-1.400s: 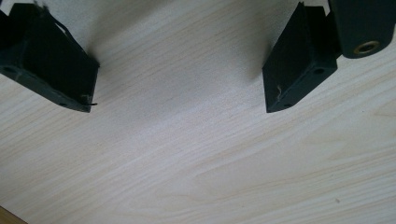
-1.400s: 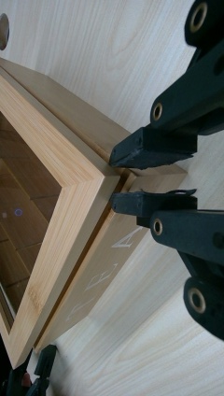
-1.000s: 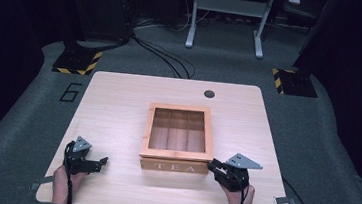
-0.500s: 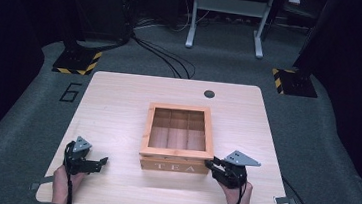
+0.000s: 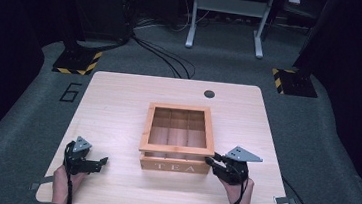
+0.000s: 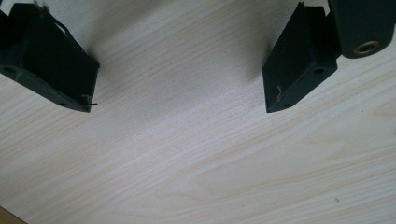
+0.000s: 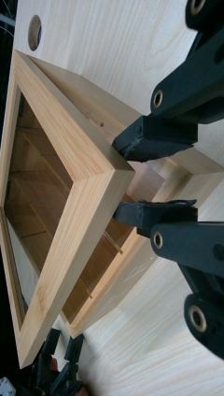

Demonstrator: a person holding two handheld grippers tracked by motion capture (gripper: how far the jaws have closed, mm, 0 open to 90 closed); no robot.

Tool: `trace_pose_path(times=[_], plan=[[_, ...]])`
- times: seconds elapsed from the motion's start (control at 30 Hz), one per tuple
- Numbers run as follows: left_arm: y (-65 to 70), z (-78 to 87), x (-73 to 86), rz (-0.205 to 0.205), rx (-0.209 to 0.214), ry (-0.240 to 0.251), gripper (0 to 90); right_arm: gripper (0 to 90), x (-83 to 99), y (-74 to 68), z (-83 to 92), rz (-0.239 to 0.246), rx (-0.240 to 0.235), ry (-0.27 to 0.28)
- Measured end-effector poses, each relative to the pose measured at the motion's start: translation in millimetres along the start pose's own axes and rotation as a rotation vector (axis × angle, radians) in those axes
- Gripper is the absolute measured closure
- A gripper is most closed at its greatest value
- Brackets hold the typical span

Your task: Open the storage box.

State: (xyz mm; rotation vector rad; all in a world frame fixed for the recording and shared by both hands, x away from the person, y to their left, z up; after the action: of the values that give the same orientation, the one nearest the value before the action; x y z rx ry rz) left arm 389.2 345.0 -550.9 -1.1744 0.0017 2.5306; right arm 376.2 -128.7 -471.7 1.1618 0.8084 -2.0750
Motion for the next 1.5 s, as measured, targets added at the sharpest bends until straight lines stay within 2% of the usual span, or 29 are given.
trace_pose_path(times=[0.27, 0.67, 1.17, 1.5], plan=[[0.0, -0.3, 0.0, 0.001, -0.004, 0.004, 10.3, 67.8, -7.5, 0.8, 2.0, 0.002, -0.002, 0.01], [-0.2, -0.4, 0.0, 0.001, -0.002, 0.003, 10.3, 67.7, -15.7, 2.3, 4.8, -0.034, -0.028, 0.052], [-0.6, -0.2, -0.1, -0.003, 0.003, -0.001, 10.3, 67.7, -30.3, 2.6, 7.6, -0.041, -0.01, 0.084], [-0.3, -0.4, 0.0, -0.002, -0.001, 0.003, 10.3, 67.7, -49.7, 4.0, 7.6, -0.046, 0.006, 0.106]])
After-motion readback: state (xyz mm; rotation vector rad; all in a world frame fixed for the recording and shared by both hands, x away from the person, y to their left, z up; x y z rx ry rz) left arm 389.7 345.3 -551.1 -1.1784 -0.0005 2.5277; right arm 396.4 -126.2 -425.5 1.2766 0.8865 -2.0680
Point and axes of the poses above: each handheld gripper's, and its own axes: z roughly backward along the jaws, x roughly out of its underside, y roughly to its right, the point moved 3 cm from there along -z, roughly forward along the jaws, and after that the axes turned 11 degrees about -x, right-handed, at the moved point
